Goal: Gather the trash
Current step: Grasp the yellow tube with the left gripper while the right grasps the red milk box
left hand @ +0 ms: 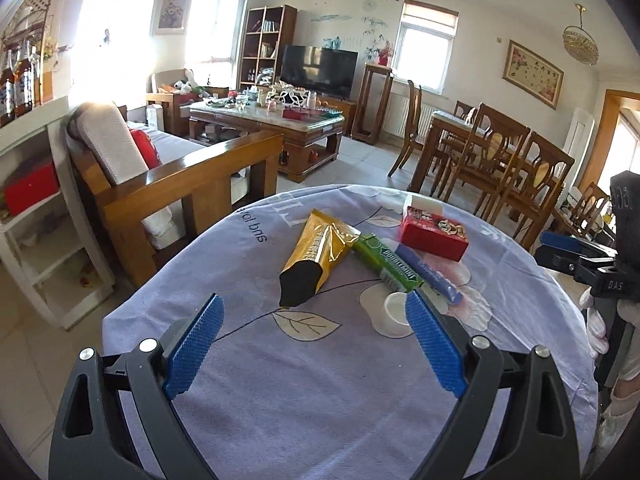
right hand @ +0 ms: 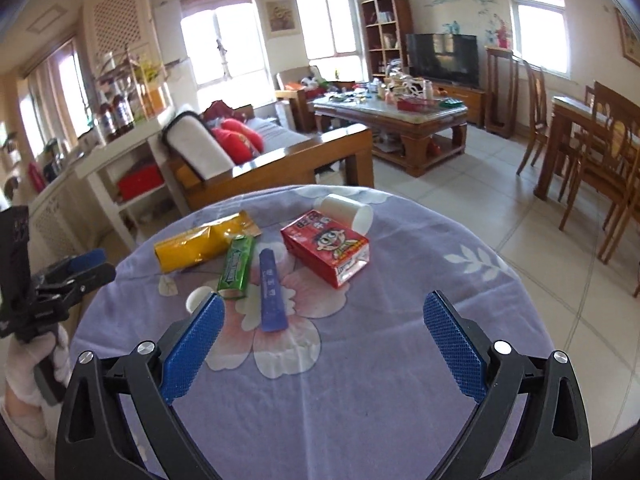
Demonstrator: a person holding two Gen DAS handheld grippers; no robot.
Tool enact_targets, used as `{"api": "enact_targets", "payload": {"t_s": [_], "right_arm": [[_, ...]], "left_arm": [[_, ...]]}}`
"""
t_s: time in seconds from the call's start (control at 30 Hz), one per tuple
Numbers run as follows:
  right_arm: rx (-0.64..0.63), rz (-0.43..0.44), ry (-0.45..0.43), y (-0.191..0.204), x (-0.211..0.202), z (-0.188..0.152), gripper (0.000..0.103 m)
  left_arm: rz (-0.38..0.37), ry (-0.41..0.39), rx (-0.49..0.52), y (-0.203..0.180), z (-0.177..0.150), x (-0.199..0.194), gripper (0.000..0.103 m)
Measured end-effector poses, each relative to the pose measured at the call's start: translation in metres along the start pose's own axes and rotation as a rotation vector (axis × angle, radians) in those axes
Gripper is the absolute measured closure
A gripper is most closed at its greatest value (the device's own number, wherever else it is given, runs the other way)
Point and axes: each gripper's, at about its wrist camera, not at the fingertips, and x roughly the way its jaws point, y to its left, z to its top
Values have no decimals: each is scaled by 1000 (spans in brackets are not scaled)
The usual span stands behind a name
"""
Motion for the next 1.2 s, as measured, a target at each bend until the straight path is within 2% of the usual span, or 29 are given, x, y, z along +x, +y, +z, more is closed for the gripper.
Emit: {"api": "enact_targets", "payload": {"t_s": [0.3,0.47,0.57,0.8,0.87,0.9,0.93,1.03,1.07,1.13,1.2], "right_arm": [[-146,-81,89,11,62,27,5],[-198,-106,143,3,95,35,5],[-204,-103,174,-3,112,38,5],[-198,-73,187,-7,132,39,5],[-191,-56,200,-9,137,39,10],[-182,-43,210,-10,140,39,16],[-171,-32,221,-10,143,39,19],[-150,-6,250,-13,147,37,36],[-148,-3,249,-14,146,36,37],[-142,17,249,-14,143,35,41],[-138,35,251,-14,140,34,48]], "left_arm": [[-17,114,71,2,10,43,12],[-7,147,80,1,17,60,12],[-9,185,53,6,20,71,12],[-15,224,45,8,23,84,12],[-40,236,39,7,23,89,13],[-55,241,38,6,23,91,17],[-67,244,39,5,23,93,29],[-69,251,48,1,23,100,47],[-73,250,53,0,23,101,50],[-78,244,51,0,23,101,65],[-95,242,34,2,24,100,70]]}}
